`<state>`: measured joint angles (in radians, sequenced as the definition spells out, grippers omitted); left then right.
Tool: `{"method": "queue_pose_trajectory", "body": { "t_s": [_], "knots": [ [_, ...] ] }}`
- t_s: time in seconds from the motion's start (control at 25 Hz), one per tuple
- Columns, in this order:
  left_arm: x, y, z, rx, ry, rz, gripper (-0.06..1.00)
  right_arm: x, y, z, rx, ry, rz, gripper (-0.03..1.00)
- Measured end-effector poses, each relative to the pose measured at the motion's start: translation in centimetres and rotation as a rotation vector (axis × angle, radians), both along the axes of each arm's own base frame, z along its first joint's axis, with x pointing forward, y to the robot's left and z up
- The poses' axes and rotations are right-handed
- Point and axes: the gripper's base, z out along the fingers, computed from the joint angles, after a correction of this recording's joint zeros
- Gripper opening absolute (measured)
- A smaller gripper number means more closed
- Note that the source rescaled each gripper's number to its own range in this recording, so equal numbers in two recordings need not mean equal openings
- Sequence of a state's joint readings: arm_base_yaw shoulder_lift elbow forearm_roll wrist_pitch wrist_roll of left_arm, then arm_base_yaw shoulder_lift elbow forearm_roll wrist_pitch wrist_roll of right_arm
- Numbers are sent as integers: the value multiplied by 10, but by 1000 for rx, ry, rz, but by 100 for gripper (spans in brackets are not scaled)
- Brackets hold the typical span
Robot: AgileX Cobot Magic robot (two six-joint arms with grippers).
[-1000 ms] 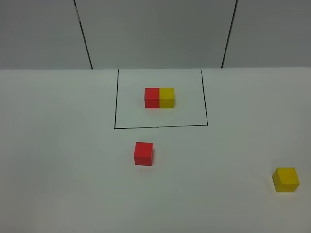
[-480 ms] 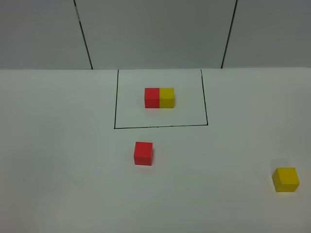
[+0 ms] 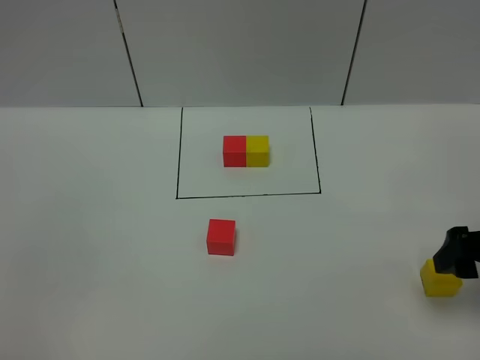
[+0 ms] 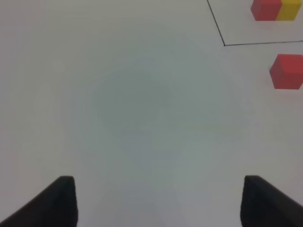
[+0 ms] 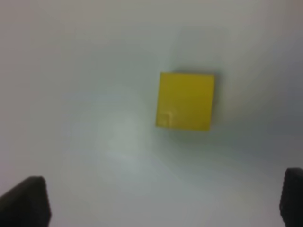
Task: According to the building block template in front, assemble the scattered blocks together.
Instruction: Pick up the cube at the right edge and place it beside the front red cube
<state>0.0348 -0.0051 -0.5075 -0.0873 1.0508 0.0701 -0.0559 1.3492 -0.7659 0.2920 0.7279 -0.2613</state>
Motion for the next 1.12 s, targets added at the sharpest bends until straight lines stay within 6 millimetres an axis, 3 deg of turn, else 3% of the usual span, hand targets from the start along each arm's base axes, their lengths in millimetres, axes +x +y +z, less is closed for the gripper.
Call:
{"method": "queue_pose_trajectory", "body": {
  "t_s": [0.16,0.36,0.84,1.0,1.12],
  "knots": [
    [0,0,0,0,0,0,62,27,-2,-32,-4,91,6,100],
    [0,0,0,1,0,-1,62,44,-3,-60,-6,165,12,100],
    [0,0,0,2,-1,0,62,55,-6,-89,-19,188,-6,99],
    [0,0,0,2,-1,0,62,56,-6,-95,-19,203,-8,88],
    [0,0,0,2,-1,0,62,56,-6,-95,-19,203,-7,69]
  ]
}}
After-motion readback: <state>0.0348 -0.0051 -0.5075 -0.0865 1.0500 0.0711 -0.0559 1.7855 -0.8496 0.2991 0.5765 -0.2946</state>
